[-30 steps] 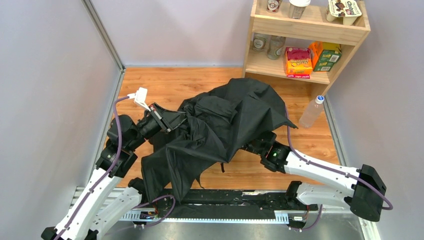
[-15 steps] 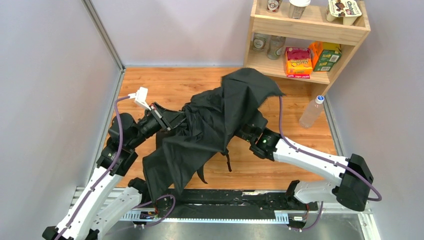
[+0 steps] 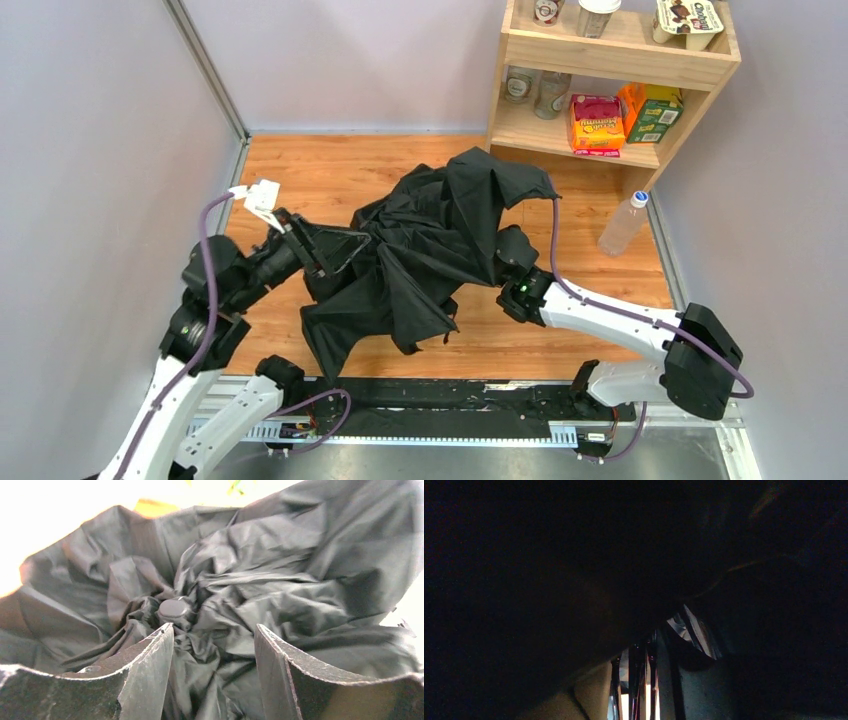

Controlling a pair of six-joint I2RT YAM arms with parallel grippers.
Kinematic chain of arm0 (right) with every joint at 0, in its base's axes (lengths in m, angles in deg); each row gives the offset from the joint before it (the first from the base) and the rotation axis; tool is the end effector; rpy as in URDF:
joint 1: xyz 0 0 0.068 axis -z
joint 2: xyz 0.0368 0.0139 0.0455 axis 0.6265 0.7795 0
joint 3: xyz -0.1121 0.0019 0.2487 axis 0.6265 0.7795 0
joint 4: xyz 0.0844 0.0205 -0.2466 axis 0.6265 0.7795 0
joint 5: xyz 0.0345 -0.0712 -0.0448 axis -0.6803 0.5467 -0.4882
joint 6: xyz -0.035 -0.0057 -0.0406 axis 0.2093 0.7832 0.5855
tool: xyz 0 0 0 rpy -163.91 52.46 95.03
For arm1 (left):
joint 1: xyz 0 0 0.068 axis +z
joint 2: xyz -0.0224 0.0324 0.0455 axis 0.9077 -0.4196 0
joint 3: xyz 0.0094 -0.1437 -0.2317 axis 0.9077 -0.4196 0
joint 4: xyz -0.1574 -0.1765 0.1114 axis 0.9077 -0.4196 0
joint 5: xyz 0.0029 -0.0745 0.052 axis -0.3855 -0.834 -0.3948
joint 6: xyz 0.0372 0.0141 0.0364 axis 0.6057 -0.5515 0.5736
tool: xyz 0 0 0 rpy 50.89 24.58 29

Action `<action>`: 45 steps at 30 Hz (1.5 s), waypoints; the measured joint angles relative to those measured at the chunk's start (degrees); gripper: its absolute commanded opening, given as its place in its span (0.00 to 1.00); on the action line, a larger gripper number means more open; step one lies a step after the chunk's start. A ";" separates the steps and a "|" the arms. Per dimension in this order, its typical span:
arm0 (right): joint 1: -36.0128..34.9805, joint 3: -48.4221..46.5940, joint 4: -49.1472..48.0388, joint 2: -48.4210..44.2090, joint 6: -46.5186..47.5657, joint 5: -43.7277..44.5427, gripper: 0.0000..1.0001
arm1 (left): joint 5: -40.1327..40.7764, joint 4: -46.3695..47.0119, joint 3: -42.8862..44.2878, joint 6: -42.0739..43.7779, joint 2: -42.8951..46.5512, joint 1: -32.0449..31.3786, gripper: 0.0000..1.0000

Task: Put away the umbrella

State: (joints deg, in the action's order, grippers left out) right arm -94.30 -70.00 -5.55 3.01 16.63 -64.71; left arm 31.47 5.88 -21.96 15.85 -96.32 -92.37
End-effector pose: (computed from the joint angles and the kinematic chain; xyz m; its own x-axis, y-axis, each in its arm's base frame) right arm 0.1602 0.2515 0.3409 -0.2858 0.2800 -0.9165 -0.9128 0.2116 0.3493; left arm 0.0980 -0.0640 0.4128 -0.4943 -0.4735 -0.7290 0.5404 0.4895 -0.6843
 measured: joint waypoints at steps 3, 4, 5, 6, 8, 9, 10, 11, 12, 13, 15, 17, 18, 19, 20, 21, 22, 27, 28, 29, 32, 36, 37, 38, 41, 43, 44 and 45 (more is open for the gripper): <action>1.29 4.35 -2.86 -0.57 -2.12 -0.94 0.00 | 2.86 -2.62 1.31 2.62 4.20 0.00 0.68; 2.08 5.86 -3.67 -0.61 -3.08 -1.31 0.00 | 4.07 -3.54 1.57 3.26 6.14 0.00 0.68; 2.62 6.88 -4.17 -0.63 -3.82 -1.62 0.00 | 5.31 -4.31 1.60 3.72 8.15 -0.04 0.68; 3.37 8.11 -4.63 -0.63 -4.85 -2.19 0.00 | 6.49 -5.05 1.51 3.85 10.93 -0.04 0.68; 4.15 8.90 -5.05 -0.76 -6.25 -2.99 0.00 | 7.72 -4.59 0.39 3.72 15.54 -0.04 0.69; 4.46 8.98 -5.46 -0.83 -6.99 -3.65 0.00 | 7.87 -3.34 -0.94 3.28 17.59 -0.07 0.69; 4.61 8.98 -6.29 -0.96 -7.69 -4.46 0.00 | 7.52 -1.53 -3.02 2.64 19.21 -0.07 0.69; 4.59 8.98 -7.06 -1.25 -8.33 -5.33 0.00 | 7.21 -0.59 -4.46 1.97 19.54 -0.07 0.69; 4.59 8.98 -7.89 -1.64 -8.94 -6.25 0.00 | 6.84 0.37 -5.81 1.22 19.34 -0.07 0.69; 4.59 8.98 -8.70 -2.10 -9.42 -6.95 0.00 | 6.40 1.55 -7.78 -0.04 18.27 -0.09 0.69; 4.59 8.94 -10.21 -2.84 -10.38 -8.63 0.00 | 5.33 2.99 -9.97 -1.70 14.91 -0.09 0.69; 4.57 8.81 -11.30 -3.13 -11.10 -9.90 0.00 | 3.89 4.72 -10.86 -3.19 10.80 -0.09 0.70; 4.57 8.59 -11.58 -3.10 -11.52 -10.51 0.00 | 2.86 6.54 -11.13 -4.04 8.59 -0.09 0.70; 4.57 8.39 -11.65 -3.08 -11.96 -11.04 0.00 | 1.29 8.79 -11.37 -4.81 6.47 -0.07 0.70; 4.57 8.17 -11.67 -2.97 -12.28 -11.45 0.00 | -0.44 11.41 -11.56 -5.57 4.72 -0.09 0.70; 4.57 7.82 -11.76 -2.71 -12.61 -12.13 0.00 | -2.40 14.67 -11.91 -6.56 3.10 -0.09 0.70; 4.57 7.32 -11.98 -2.23 -13.05 -12.72 0.00 | -4.28 18.01 -12.33 -7.58 1.70 -0.09 0.70; 4.85 5.38 -14.34 0.48 -15.37 -15.91 0.00 | -8.04 29.83 -15.17 -11.47 -1.81 0.50 0.71; 4.81 5.03 -14.78 1.03 -15.87 -16.68 0.00 | -8.79 31.15 -15.19 -11.96 -2.56 0.50 0.70; 4.68 4.66 -15.04 1.51 -16.28 -17.40 0.00 | -9.49 32.20 -15.15 -12.24 -3.21 0.50 0.67; 4.59 4.17 -14.91 2.16 -16.85 -19.21 0.00 | -11.74 33.00 -14.45 -12.39 -5.55 0.35 0.35; 4.57 4.13 -12.83 1.92 -16.72 -19.28 0.08 | -12.48 32.96 -13.86 -12.35 -6.47 0.37 0.00; 4.55 4.11 -11.91 1.64 -16.50 -19.08 0.12 | -12.66 33.05 -13.81 -12.11 -6.45 0.39 0.00; 4.55 4.02 -10.69 1.14 -16.24 -18.80 0.14 | -12.87 33.03 -13.79 -11.91 -6.40 0.39 0.00; 4.28 3.26 -6.10 -0.50 -15.23 -18.01 0.28 | -13.03 32.87 -13.77 -11.96 -6.27 0.39 0.00; 3.96 2.89 -2.80 -1.77 -14.05 -17.31 0.38 | -13.00 31.71 -13.40 -11.80 -5.99 0.28 0.00; 3.78 2.78 -1.44 -2.43 -13.40 -16.98 0.49 | -13.07 30.62 -12.85 -11.69 -6.01 0.17 0.00; 3.56 2.71 -0.02 -3.17 -12.92 -16.52 0.60 | -13.18 29.24 -11.96 -11.41 -6.23 0.15 0.00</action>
State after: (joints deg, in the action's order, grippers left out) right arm -90.73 -67.29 -5.57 -0.16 3.71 -81.23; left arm 18.29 35.13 -33.91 4.44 -102.55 -92.22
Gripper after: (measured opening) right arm 0.353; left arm 0.267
